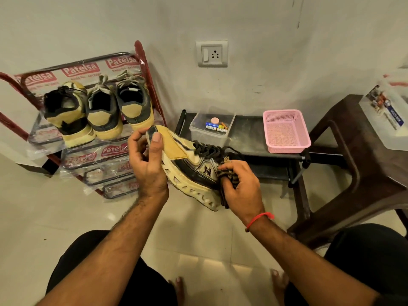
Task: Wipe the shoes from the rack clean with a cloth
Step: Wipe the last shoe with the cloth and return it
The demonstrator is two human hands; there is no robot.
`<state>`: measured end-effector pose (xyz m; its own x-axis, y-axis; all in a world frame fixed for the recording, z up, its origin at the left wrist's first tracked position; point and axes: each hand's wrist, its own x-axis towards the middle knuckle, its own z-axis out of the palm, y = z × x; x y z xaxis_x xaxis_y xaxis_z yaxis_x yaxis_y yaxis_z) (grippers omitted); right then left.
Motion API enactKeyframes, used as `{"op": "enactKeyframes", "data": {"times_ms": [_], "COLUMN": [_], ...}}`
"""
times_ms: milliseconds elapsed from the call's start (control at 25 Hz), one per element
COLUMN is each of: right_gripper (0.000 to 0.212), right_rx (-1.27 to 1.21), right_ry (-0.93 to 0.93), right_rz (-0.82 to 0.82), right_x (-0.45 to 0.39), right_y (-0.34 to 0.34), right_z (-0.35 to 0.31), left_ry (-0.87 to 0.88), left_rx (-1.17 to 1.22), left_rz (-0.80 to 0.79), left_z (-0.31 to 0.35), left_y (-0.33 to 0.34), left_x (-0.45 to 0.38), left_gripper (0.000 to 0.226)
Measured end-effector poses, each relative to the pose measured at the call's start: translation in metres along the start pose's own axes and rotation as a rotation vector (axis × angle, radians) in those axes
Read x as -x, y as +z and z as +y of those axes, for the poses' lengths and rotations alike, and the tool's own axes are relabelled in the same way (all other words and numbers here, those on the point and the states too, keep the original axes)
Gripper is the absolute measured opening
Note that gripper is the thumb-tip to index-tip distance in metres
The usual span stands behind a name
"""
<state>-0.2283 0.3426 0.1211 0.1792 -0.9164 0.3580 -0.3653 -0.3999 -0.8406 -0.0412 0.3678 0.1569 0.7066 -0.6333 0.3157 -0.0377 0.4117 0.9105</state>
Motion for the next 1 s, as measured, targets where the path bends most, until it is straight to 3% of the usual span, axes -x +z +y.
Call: {"op": "enactKeyframes", "data": {"times_ms": [200, 400, 600, 840, 1000], "right_gripper": [0.026, 0.031, 0.028, 0.028, 0.028], "right_rx": [-0.030, 0.112, 0.010, 0.067, 0.075], "right_ry": [-0.235, 0.038, -0.249, -0.276, -0.223], "right_rz": [-0.112, -0.076, -0.189, -0.215, -0.124], "right_x": [0.011, -0.002, 0.018, 0.018, 0.013], "right_y": [0.005, -0.007, 0.006, 0.004, 0.004], "right_z": [-0.043, 0.000, -0.040, -0.031, -0.031], "left_ry": [-0.020, 0.008, -0.037, -0.083, -0.112], "left_rx": [-0.036, -0.011, -0.009, 0.032, -0.001], "left_rz": [-0.059, 0.013, 0.051, 0.101, 0.035], "left_z": [-0.006, 0.000, -0.003, -0.003, -0.007], "left_y": [0.010, 0.007, 0.007, 0.004, 0.007], "left_x": [0.014, 0.006, 0.006, 0.000, 0.007], "left_gripper": [0.044, 0.042, 0.038, 0.047, 0.050]}}
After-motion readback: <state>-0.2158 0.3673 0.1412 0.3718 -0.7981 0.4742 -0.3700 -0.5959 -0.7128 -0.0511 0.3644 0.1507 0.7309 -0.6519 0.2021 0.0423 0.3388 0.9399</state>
